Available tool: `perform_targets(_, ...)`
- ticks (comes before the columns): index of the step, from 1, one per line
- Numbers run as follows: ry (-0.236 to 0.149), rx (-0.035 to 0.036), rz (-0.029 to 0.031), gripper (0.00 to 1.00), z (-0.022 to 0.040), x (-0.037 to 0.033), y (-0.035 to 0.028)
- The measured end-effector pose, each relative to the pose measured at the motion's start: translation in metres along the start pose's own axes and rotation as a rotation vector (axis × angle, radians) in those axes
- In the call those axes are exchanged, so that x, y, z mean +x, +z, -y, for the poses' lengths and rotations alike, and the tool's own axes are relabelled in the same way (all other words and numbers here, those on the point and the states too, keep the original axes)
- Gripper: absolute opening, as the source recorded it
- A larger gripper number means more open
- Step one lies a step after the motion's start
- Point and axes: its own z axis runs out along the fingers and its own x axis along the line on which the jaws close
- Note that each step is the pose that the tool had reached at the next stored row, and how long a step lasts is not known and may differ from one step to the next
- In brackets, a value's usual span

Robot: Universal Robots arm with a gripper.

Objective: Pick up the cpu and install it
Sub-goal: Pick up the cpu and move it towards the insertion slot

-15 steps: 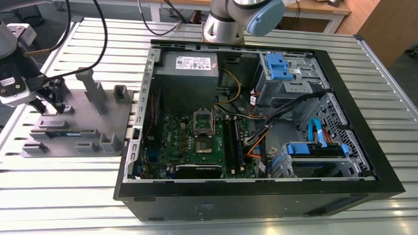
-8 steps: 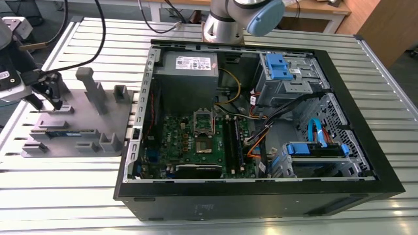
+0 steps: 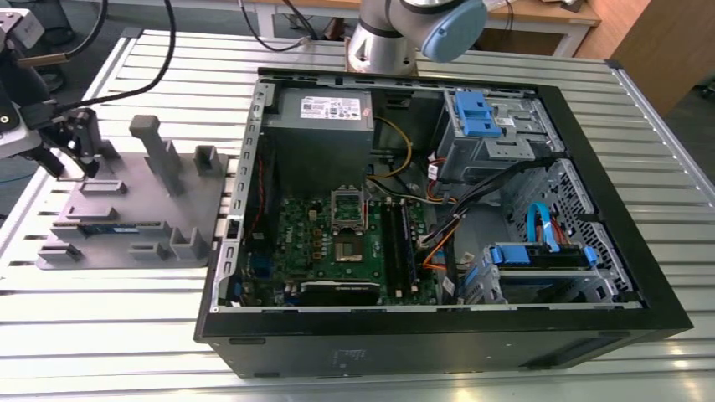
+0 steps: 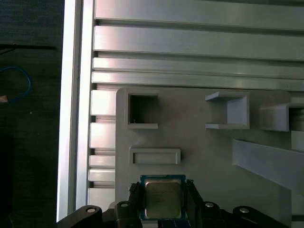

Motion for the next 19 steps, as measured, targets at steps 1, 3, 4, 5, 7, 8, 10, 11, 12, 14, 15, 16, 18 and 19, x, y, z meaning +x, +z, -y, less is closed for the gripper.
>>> perform_targets(1,0.000,0.0000,0.0000,0.47,-0.0001,-0.0001,-0.0023)
perform_targets(3,0.000,-0.0001,0.0001,0.47,-0.0001,-0.0002,-0.0046)
perform_targets(4,0.000,-0.0001,0.0002,0.47,-0.0001,-0.0002,-0.0046)
perform_targets(5,0.000,-0.0002,0.0003,0.47,-0.0001,-0.0003,-0.0046)
perform_targets(7,0.000,0.0000,0.0000,0.47,-0.0001,-0.0002,-0.0049)
perform_targets(8,0.000,0.0000,-0.0001,0.47,-0.0001,-0.0002,-0.0050)
perform_targets(10,0.000,0.0000,0.0001,0.47,-0.0001,-0.0003,-0.0051)
perform_targets(11,0.000,0.0000,0.0000,0.47,-0.0001,-0.0002,-0.0052)
perform_targets(12,0.000,0.0002,-0.0004,0.47,-0.0001,-0.0002,-0.0058)
perform_targets(14,0.000,0.0001,-0.0003,0.47,-0.0002,-0.0004,-0.0084)
perform_targets(15,0.000,-0.0003,0.0000,0.47,-0.0003,-0.0005,-0.0104)
perform_targets(16,0.000,-0.0002,-0.0001,0.47,-0.0004,-0.0007,-0.0129)
perform_targets(18,0.000,-0.0003,-0.0001,0.47,-0.0005,-0.0011,-0.0185)
perform_targets(19,0.000,-0.0003,-0.0001,0.47,-0.0006,-0.0013,-0.0217)
